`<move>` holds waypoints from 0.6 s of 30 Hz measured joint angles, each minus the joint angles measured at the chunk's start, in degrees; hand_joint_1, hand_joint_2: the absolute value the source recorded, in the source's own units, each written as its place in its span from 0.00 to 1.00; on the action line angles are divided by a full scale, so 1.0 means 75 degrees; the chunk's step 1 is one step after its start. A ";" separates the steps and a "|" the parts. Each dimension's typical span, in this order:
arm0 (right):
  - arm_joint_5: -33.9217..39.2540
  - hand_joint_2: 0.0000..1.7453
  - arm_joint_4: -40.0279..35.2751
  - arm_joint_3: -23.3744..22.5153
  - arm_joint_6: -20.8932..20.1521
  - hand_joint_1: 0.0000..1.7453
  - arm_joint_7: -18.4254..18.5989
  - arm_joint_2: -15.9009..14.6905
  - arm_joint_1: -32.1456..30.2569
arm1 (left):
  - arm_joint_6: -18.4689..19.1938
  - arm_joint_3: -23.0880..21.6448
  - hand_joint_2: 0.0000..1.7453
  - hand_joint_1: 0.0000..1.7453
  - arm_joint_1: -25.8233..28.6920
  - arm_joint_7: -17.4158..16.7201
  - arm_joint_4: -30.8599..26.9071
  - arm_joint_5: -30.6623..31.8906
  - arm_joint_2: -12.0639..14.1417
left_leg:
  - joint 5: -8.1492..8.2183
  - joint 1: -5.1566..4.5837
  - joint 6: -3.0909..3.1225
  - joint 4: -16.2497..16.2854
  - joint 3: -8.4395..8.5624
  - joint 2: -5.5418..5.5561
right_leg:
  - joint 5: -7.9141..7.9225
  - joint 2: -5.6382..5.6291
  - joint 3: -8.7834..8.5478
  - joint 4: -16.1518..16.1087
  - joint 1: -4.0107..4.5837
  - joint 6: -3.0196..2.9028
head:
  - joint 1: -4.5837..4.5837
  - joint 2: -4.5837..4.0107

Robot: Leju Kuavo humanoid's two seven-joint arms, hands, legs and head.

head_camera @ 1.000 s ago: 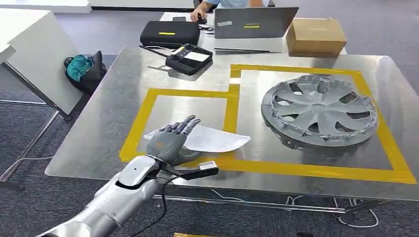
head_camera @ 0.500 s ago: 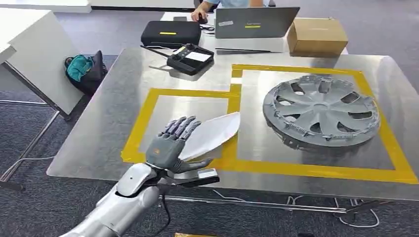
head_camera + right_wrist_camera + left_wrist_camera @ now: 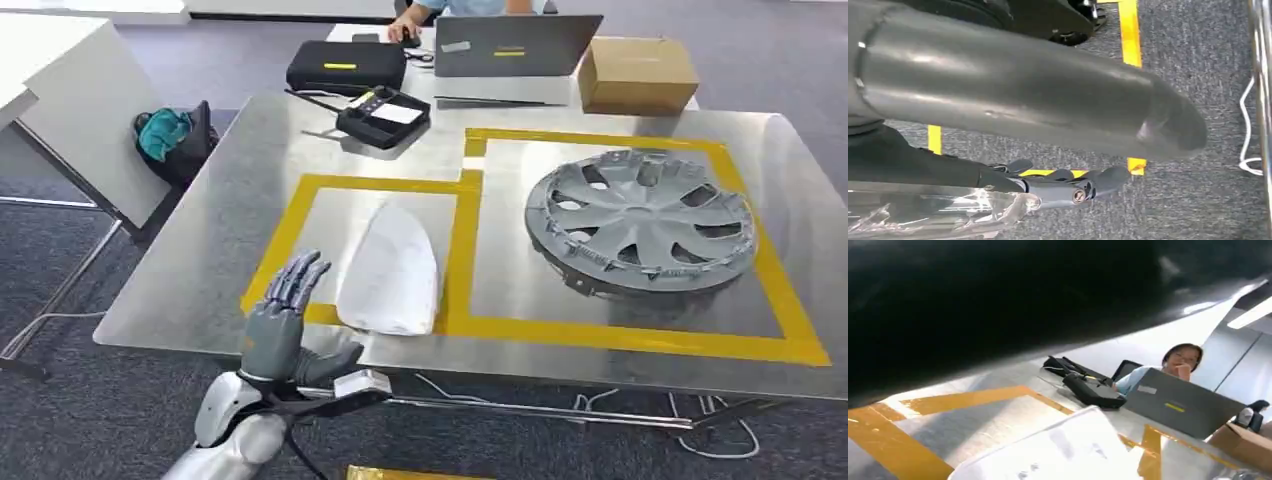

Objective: Take the parts from the cabinet and place them on the table.

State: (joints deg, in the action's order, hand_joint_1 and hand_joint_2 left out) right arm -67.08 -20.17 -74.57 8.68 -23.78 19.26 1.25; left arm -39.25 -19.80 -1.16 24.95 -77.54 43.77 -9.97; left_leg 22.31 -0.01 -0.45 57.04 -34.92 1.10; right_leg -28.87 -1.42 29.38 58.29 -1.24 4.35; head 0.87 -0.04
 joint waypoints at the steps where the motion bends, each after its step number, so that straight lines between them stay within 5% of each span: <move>1: 0.0035 0.00 -0.0009 -0.0018 0.0015 0.00 0.0000 0.0006 -0.0001 | -0.0006 0.0047 0.00 0.00 0.0107 0.0109 -0.0089 -0.0154 0.0003 | -0.0049 0.0005 -0.0047 -0.0005 -0.0022 0.0007 | -0.0011 -0.0007 0.0043 0.0039 0.0018 -0.0070 | -0.0003 0.0000; 3: 0.0108 0.00 -0.0017 -0.0053 0.0102 0.00 0.0000 0.0055 -0.0030 | -0.0006 0.0224 0.00 0.00 0.0371 0.0386 -0.0263 -0.0688 0.0020 | -0.0095 0.0024 -0.0127 -0.0004 -0.0059 0.0008 | 0.0077 0.0021 0.0240 0.0030 -0.0008 -0.0261 | 0.0000 0.0000; 4: 0.0140 0.00 -0.0020 -0.0061 0.0151 0.00 -0.0003 0.0058 -0.0035 | -0.0006 0.0323 0.00 0.00 0.0492 0.0551 -0.0333 -0.0993 0.0023 | 0.0131 0.0028 -0.0163 0.0099 -0.0146 -0.0021 | 0.0129 0.0037 0.0211 0.0035 -0.0007 -0.0338 | -0.0034 0.0000; 6: 0.0248 0.00 -0.0026 -0.0079 0.0166 0.00 -0.0044 0.0061 -0.0058 | -0.0006 0.0547 0.00 0.00 0.0699 0.0829 -0.0418 -0.1556 0.0026 | 0.1019 0.0032 -0.0229 0.1064 -0.0483 -0.0047 | 0.0278 0.0072 0.0385 0.0037 0.0006 -0.0436 | -0.0096 0.0000; 8: 0.0324 0.00 -0.0026 -0.0114 0.0166 0.00 -0.0073 0.0061 -0.0070 | -0.0006 0.0779 0.00 0.00 0.0867 0.1094 -0.0421 -0.1844 0.0026 | 0.1547 0.0032 -0.0250 0.2172 -0.0789 -0.0049 | 0.0400 0.0118 0.0560 0.0047 0.0039 -0.0471 | -0.0090 0.0000; 10: 0.0356 0.00 -0.0026 -0.0143 0.0166 0.00 -0.0081 0.0061 -0.0072 | -0.0006 0.0986 0.00 0.00 0.0985 0.1176 -0.0421 -0.1919 0.0038 | 0.1353 0.0029 -0.0217 0.2182 -0.0584 -0.0051 | 0.0521 0.0152 0.0718 0.0048 0.0064 -0.0464 | -0.0090 0.0000; 12: 0.0367 0.00 -0.0026 -0.0172 0.0169 0.00 -0.0081 0.0073 -0.0063 | -0.0006 0.1082 0.00 0.00 0.1016 0.1193 -0.0421 -0.1922 0.0029 | 0.0841 0.0027 -0.0149 0.1102 0.0192 -0.0053 | 0.0646 0.0165 0.0866 0.0048 0.0078 -0.0426 | -0.0087 0.0000; 13: 0.0367 0.00 -0.0026 -0.0175 0.0169 0.00 -0.0090 0.0090 -0.0049 | -0.0006 0.1119 0.00 0.00 0.1014 0.1205 -0.0426 -0.1925 0.0020 | 0.0765 0.0023 -0.0109 0.0347 0.0743 -0.0055 | 0.0714 0.0165 0.0903 0.0055 0.0079 -0.0386 | -0.0090 0.0000; 14: 0.0373 0.00 -0.0026 -0.0175 0.0175 0.00 -0.0105 0.0099 -0.0054 | -0.0006 0.1166 0.00 0.00 0.1008 0.1205 -0.0438 -0.1954 0.0003 | 0.0947 -0.0010 -0.0083 -0.0212 0.1097 -0.0058 | 0.0758 0.0160 0.0947 0.0064 0.0121 -0.0338 | -0.0093 0.0000; 16: 0.0425 0.00 -0.0026 -0.0178 0.0204 0.00 -0.0131 0.0102 -0.0053 | -0.0073 0.1369 0.00 0.00 0.1066 0.1341 -0.0441 -0.2140 -0.0041 | 0.0878 -0.0040 -0.0040 -0.0209 0.1002 -0.0048 | 0.0887 0.0162 0.0930 0.0022 0.0088 -0.0254 | -0.0118 0.0000; 18: 0.0466 0.00 -0.0026 -0.0178 0.0219 0.00 -0.0134 0.0125 -0.0086 | -0.0061 0.1735 0.00 0.00 0.1142 0.1514 -0.0403 -0.2415 -0.0085 | 0.0727 -0.0045 0.0106 -0.0245 0.0929 -0.0066 | 0.1034 0.0148 0.0957 -0.0068 0.0077 -0.0134 | -0.0146 0.0000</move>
State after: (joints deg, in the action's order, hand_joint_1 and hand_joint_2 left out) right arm -63.58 -20.37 -75.91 10.32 -24.79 20.20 0.61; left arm -39.71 -6.79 7.41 36.31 -80.56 25.66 -10.60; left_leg 27.76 -0.35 0.34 55.21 -27.95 0.60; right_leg -21.11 -0.31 36.56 57.78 -0.67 3.34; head -0.22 -0.04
